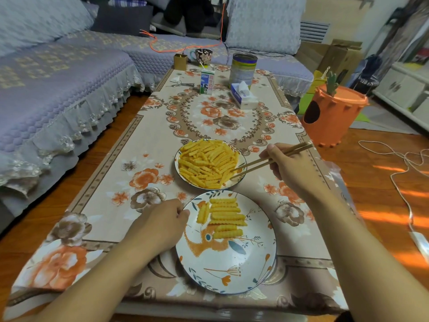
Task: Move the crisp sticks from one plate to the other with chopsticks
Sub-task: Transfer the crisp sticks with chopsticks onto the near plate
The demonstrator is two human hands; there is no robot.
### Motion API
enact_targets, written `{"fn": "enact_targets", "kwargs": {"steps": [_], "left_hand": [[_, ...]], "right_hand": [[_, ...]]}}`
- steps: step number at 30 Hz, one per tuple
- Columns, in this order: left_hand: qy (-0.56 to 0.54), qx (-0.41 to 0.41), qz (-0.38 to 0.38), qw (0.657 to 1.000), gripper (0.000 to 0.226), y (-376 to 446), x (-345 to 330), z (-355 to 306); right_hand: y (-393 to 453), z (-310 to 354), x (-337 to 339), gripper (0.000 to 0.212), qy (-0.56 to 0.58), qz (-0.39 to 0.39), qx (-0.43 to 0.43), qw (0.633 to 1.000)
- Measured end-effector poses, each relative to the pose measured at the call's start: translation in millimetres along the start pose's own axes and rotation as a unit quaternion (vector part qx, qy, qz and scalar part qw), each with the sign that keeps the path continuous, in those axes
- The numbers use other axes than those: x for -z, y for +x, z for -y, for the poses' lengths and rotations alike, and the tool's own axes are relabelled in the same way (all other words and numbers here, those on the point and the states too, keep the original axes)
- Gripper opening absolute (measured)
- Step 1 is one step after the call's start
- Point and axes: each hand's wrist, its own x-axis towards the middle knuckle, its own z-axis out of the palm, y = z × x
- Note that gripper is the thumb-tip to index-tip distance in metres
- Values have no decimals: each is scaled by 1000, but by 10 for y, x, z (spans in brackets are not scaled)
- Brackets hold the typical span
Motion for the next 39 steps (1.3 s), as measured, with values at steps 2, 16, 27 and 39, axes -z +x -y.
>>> {"fn": "enact_targets", "kwargs": {"steps": [2, 16, 27, 39], "left_hand": [[4, 0, 1, 1000, 31, 1, -1, -7], [0, -12, 1, 1000, 37, 3, 3, 1], [-16, 2, -17, 1000, 40, 31, 55, 109], [-31, -23, -46, 998, 50, -122, 0, 90]], "right_hand": [[4, -13, -27, 39, -22, 3, 10, 1000], [-239, 306, 47, 44, 19, -65, 150, 986], [-908, 509, 129, 61, 100, -28, 25, 994], [-1222, 426, 279, 47, 22, 34, 46, 998]]}}
